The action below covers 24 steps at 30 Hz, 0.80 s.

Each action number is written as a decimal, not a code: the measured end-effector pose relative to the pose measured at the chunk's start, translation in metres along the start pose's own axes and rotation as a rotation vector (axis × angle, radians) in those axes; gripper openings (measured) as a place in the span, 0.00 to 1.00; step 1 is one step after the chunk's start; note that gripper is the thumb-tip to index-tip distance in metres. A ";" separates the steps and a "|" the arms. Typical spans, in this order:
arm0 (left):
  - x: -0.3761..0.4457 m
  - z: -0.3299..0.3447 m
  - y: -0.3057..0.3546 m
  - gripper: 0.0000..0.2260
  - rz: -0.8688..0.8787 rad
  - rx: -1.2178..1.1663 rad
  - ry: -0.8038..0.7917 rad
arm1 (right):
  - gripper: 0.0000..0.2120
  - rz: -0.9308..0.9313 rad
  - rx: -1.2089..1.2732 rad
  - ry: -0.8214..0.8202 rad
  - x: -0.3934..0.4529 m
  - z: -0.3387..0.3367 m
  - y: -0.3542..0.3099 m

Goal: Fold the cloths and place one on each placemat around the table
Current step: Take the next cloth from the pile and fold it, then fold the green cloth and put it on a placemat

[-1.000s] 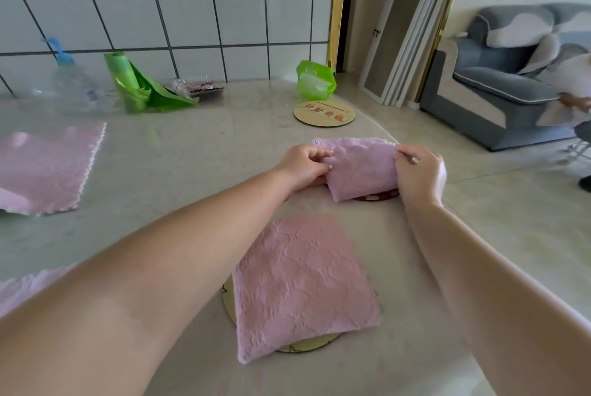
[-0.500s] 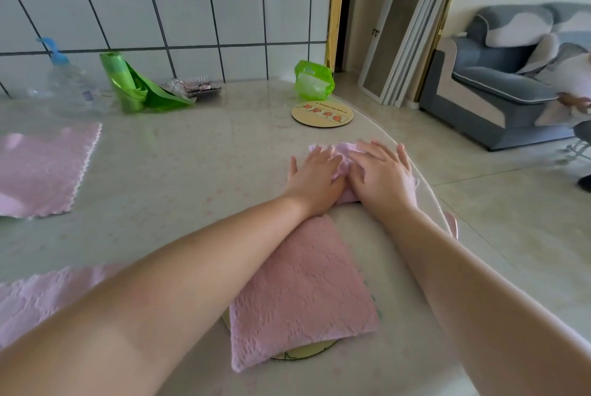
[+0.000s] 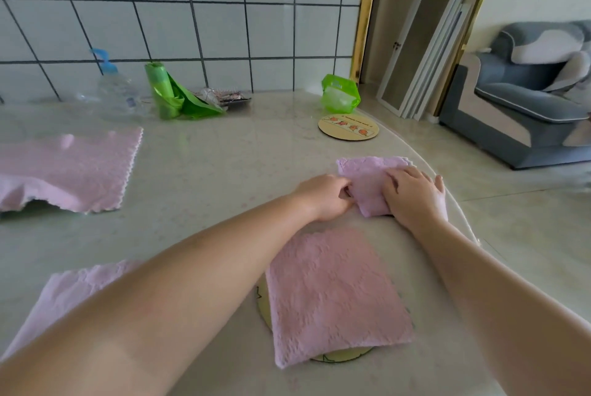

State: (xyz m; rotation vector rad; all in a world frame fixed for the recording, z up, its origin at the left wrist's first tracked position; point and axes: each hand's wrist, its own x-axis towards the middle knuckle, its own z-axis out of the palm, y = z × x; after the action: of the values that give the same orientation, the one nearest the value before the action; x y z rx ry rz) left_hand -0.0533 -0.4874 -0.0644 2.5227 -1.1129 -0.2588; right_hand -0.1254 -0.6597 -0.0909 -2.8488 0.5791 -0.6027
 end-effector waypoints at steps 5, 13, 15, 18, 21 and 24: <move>-0.086 -0.048 -0.069 0.11 -0.055 -0.162 0.255 | 0.19 -0.276 0.100 0.171 -0.018 -0.011 -0.018; -0.187 -0.092 -0.141 0.08 -0.171 -0.409 0.438 | 0.15 -0.654 0.288 0.037 -0.030 -0.002 -0.180; -0.205 -0.099 -0.156 0.08 -0.193 -0.394 0.450 | 0.17 -0.753 0.253 -0.059 -0.038 0.005 -0.231; -0.231 -0.109 -0.183 0.08 -0.248 -0.341 0.510 | 0.17 -0.827 0.159 -0.246 -0.052 0.018 -0.299; -0.259 -0.118 -0.217 0.07 -0.345 -0.139 0.592 | 0.18 -0.840 0.050 -0.400 -0.064 0.034 -0.349; -0.290 -0.124 -0.258 0.10 -0.351 0.123 0.558 | 0.19 -0.830 0.049 -0.487 -0.071 0.050 -0.382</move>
State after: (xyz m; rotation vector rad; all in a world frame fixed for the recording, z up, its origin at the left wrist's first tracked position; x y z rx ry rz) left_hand -0.0360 -0.0803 -0.0495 2.6359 -0.4819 0.4174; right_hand -0.0358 -0.2788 -0.0681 -2.9302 -0.7074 0.0172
